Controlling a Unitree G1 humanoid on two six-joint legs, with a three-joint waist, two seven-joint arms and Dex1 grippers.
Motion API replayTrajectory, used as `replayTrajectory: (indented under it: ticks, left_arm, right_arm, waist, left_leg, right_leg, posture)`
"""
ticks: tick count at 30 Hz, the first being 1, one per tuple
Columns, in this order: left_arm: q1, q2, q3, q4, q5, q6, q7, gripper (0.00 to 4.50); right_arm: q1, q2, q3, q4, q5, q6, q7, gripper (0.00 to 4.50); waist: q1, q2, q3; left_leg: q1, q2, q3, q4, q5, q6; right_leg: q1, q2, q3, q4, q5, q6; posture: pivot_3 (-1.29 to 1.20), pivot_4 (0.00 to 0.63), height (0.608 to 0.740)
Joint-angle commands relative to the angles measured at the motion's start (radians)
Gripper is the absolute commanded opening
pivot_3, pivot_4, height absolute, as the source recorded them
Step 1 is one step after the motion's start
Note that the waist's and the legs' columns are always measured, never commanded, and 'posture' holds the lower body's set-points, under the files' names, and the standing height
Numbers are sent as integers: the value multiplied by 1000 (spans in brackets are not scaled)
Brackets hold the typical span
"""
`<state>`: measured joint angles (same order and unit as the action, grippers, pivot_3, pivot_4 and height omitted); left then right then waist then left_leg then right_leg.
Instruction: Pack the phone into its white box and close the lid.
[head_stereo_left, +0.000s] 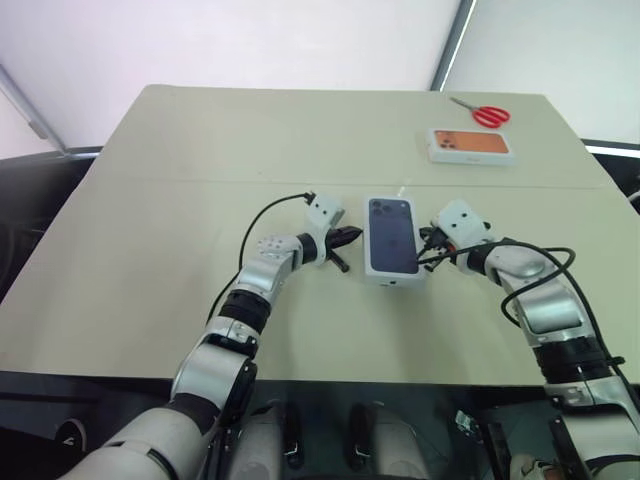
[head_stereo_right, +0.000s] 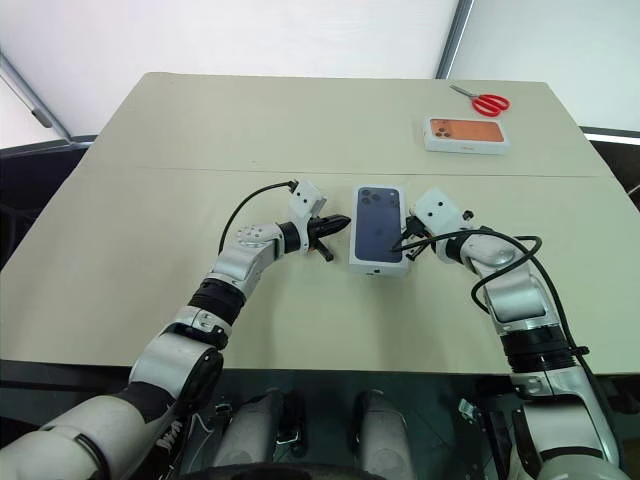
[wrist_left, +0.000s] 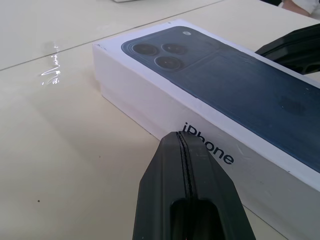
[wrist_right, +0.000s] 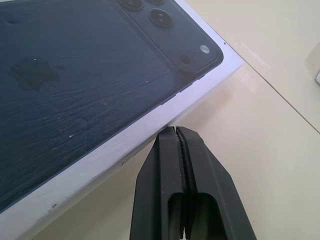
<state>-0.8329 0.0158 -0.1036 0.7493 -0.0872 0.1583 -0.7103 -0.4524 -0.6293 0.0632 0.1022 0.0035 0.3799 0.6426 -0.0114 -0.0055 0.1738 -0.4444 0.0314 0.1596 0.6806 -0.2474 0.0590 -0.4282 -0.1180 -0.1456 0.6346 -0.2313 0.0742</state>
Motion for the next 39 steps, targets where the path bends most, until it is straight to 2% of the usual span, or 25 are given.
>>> replayTrajectory:
  ticks: [1,10,14,18,24,27,32,37,39]
  left_arm:
    - [-29,-19,2,-4,-5,-17,10,0]
    - [-28,38,17,-26,-4,-40,-7,0]
    - [-120,48,68,70,-12,-89,54,0]
    - [-235,-3,94,208,-7,-142,99,0]
    - [-255,-78,15,344,92,-240,89,0]
    - [-204,-62,-72,355,169,-280,39,0]
    - [-91,11,-133,264,191,-328,-101,0]
    - [62,60,-133,-11,82,-199,-297,0]
    - [110,77,-125,-62,80,-180,-273,0]
  right_arm:
    - [-30,7,4,-11,-9,-17,-3,43]
    - [-55,-17,-33,18,-19,-43,-11,43]
    - [-136,-7,-64,83,-13,-94,-45,43]
    - [-204,30,-45,158,-12,-127,-48,43]
    - [-188,61,38,212,-58,-144,-13,43]
    - [-90,26,91,118,-39,-115,103,43]
    - [25,-40,88,-35,-12,-60,194,43]
    - [118,-107,69,-177,78,6,322,43]
    - [143,-131,71,-204,87,9,351,43]
  waist:
    - [0,0,0]
    - [-1,0,0]
    - [1,0,0]
    - [2,0,0]
    - [-1,0,0]
    - [-3,0,0]
    - [-7,1,-6]
    - [-3,1,-10]
    - [0,2,-11]
  left_leg:
    - [0,0,0,0,0,0]
    - [0,0,0,0,0,0]
    - [0,0,0,0,0,0]
    - [0,0,0,1,0,0]
    - [0,-2,1,1,0,1]
    - [0,-1,1,0,0,1]
    - [3,1,0,0,-1,0]
    - [3,1,-1,0,-2,1]
    - [3,1,-1,1,-2,1]
  right_leg:
    - [0,0,0,0,0,0]
    - [0,0,0,0,0,0]
    - [0,0,0,0,0,0]
    - [0,0,0,0,0,0]
    - [1,0,0,0,-1,2]
    - [1,0,0,0,-1,2]
    - [2,0,0,0,-1,2]
    - [3,-2,1,-1,-1,1]
    - [3,-2,1,-1,-1,1]
  posture:
    - [0,150,738]
    - [0,150,738]
    - [0,150,738]
    - [0,150,738]
    - [0,150,738]
    - [0,150,738]
    - [0,150,738]
    - [0,150,738]
    - [0,150,738]
